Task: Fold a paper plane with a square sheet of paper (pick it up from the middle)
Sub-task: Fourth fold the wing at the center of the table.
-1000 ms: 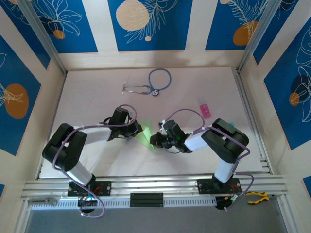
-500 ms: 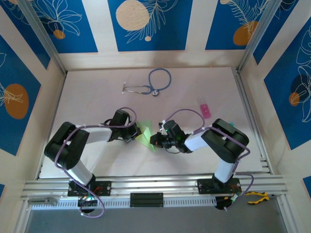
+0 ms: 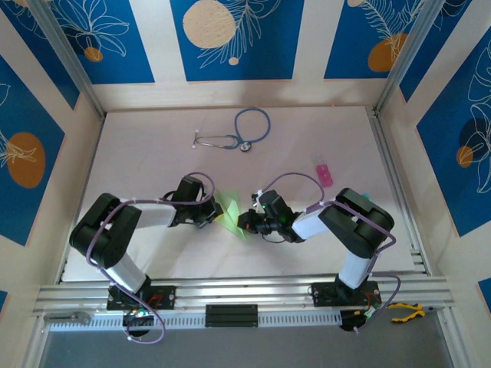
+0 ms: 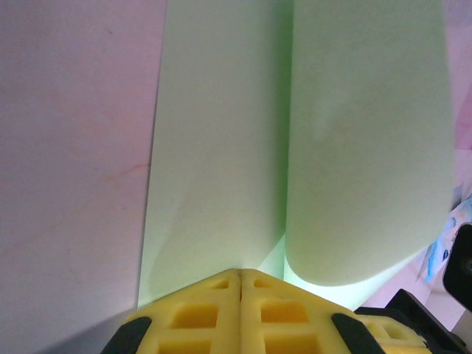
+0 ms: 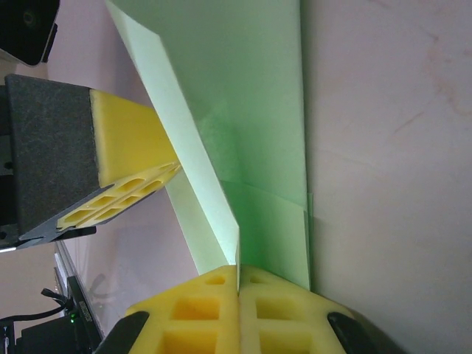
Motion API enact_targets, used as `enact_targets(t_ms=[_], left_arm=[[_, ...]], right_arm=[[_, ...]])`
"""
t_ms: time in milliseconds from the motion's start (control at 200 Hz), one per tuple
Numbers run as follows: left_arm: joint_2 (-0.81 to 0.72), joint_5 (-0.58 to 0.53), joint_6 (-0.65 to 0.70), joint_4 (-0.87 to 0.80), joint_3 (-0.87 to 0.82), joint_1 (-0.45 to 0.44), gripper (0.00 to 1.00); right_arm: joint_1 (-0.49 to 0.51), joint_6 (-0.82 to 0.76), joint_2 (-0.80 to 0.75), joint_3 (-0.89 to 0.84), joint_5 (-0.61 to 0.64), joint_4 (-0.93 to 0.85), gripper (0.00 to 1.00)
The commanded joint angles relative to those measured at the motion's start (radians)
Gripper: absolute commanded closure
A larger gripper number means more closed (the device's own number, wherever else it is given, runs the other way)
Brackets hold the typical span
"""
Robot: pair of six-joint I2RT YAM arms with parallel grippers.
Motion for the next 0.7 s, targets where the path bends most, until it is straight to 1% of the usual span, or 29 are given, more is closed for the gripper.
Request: enact_targets(t_ms=[0,455,585,695], left_arm=[[-0.008,-0.045,-0.012,-0.067,-0.029,-0.01,1.0],[-0.035,-0.073,-0.032,-0.064,-0.043,-0.019,1.0],[-0.037,-0.06,-0.026,-0.038,-0.038,-0.018,0.97],[-0.062,-0.058,0.012,-0.037,-0.022,-0.019,0.94]], right_arm=[[0.005,0.014,-0.007,-0.017,0.008,-0.039,0.96],[0.015,0.036,0.013,-0.003,0.005,-0.037,0.96],[0.015,0.036,0.029,0.011,-0.002,-0.054,0.96],[0.013,0.045,0.037,0.008,-0.003,-0.051,0.96]])
